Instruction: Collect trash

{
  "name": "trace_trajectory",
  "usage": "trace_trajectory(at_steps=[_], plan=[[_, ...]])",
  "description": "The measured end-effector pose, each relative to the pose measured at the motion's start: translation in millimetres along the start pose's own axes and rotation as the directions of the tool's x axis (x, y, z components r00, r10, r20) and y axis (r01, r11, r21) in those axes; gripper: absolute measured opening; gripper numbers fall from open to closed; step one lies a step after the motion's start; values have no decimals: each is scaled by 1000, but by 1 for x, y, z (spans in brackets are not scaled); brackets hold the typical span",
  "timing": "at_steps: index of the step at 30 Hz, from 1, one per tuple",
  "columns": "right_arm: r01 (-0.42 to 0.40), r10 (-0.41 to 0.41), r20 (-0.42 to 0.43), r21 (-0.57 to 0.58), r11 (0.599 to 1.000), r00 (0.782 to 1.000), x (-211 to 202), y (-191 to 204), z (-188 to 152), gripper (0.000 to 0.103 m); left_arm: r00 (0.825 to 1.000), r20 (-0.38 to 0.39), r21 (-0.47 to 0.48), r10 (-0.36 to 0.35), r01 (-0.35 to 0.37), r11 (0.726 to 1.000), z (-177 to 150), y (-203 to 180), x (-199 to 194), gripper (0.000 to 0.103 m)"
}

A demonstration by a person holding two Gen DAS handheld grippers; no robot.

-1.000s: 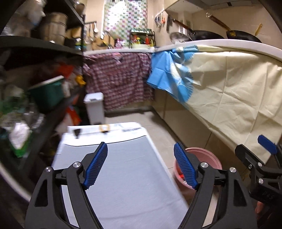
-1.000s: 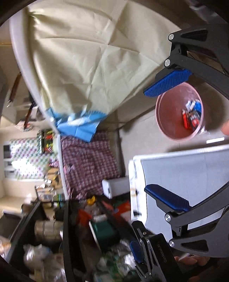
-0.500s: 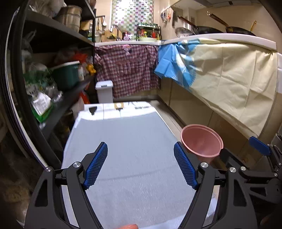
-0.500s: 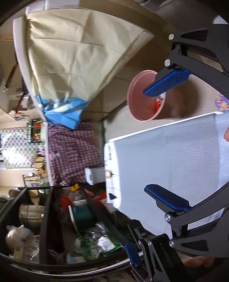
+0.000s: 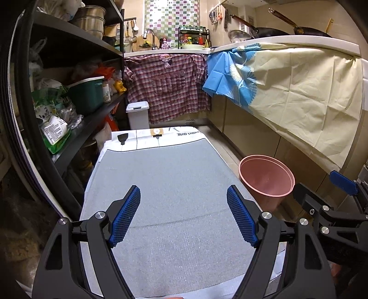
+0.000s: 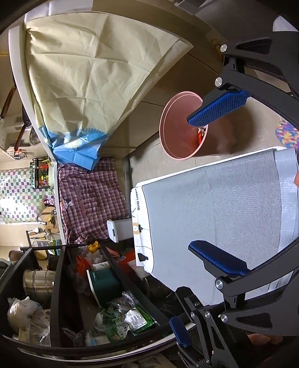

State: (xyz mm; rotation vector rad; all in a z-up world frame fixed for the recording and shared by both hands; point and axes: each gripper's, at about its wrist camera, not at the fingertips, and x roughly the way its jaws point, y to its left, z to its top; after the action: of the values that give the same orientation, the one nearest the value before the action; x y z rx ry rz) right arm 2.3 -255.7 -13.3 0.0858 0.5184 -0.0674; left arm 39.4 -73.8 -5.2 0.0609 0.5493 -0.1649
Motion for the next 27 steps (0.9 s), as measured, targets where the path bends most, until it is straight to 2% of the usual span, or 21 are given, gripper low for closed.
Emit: trace_trajectory(at_steps=[27], plan=[[-8, 8, -3, -9, 1000, 1000, 0, 3, 0, 98, 1000, 1, 1, 7, -7, 1000, -1, -2, -1, 75]])
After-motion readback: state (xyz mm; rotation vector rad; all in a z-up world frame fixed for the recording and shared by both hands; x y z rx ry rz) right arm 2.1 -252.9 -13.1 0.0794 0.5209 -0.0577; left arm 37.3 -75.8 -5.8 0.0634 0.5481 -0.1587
